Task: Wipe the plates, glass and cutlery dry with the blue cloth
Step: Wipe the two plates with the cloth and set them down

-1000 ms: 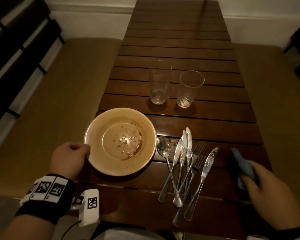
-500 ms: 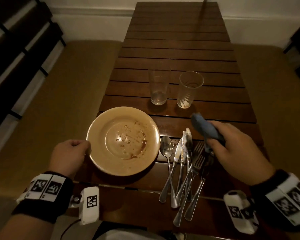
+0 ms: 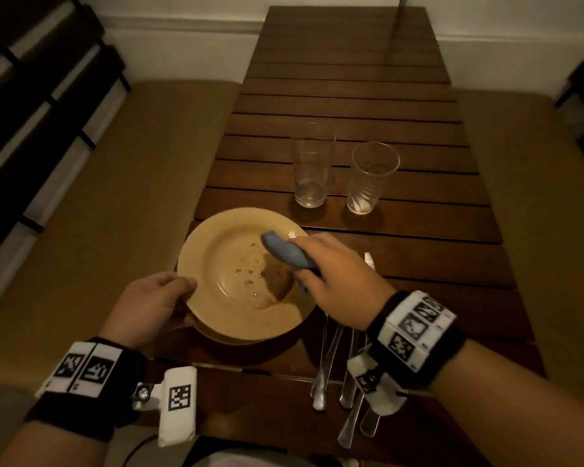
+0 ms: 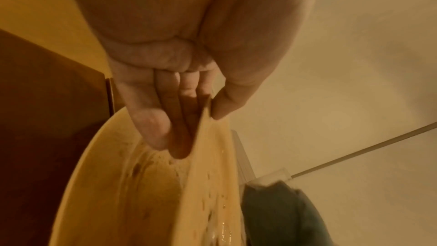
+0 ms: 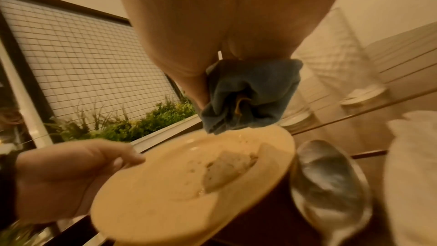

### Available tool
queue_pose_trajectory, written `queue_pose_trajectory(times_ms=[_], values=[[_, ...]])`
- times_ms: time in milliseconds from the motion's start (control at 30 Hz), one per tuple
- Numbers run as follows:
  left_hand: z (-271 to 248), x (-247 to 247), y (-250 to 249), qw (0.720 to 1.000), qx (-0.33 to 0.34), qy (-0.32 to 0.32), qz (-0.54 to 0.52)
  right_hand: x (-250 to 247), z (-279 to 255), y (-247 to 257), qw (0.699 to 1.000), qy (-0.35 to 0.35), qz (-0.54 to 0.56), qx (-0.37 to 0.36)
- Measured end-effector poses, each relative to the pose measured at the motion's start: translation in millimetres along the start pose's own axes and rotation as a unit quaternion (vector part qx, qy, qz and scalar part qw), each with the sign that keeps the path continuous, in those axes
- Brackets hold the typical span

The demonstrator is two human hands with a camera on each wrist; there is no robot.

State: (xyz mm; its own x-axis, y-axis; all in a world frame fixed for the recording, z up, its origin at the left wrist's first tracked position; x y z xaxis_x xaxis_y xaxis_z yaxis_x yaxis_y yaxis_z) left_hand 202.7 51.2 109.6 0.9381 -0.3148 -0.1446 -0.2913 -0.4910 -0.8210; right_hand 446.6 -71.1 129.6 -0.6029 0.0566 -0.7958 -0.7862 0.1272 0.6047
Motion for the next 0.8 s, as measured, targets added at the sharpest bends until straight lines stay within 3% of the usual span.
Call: queue_pose_trajectory(times_ms=[133,267,400,533,667,800], values=[[-10,10,-6,0.999,0.031,0.002,-0.04,17,17,33,0.997,-0.005,-0.009,-0.083],[-24,14,-15,0.994,0.074,0.066,-0.055,50,10,66,0.975,0.09,-0.053,-0.197],[-35,11,-14,0.991,0.076,0.088,-0.066,54,-17,41,0.959,0.141,-0.116,-0.218],[-48,25,-11,0.986,0.07,0.146,-0.028,50,-17,34,0.94,0.188,-0.204,-0.198],[-52,28,-16,0.983,0.069,0.163,-0.046,50,8,50,0.957,0.136,-0.209,-0.147],[-57,22,-13,0.981,0.07,0.147,-0.104,28,25,30,0.976,0.109,-0.185,-0.04]])
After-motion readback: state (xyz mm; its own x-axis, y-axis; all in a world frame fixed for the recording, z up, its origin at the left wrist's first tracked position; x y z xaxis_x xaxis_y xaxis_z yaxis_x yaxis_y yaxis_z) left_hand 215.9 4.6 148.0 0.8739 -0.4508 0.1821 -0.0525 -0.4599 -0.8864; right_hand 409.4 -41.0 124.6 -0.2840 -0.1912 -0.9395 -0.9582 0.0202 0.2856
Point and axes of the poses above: each hand's wrist, its own z-axis towards the middle knuckle, its own x-axis out of the palm, y = z × x, the point moved 3 cm from there along z, towards the middle knuckle, and after that the axes turned 7 degrees about -z, right-handed, at the moved point
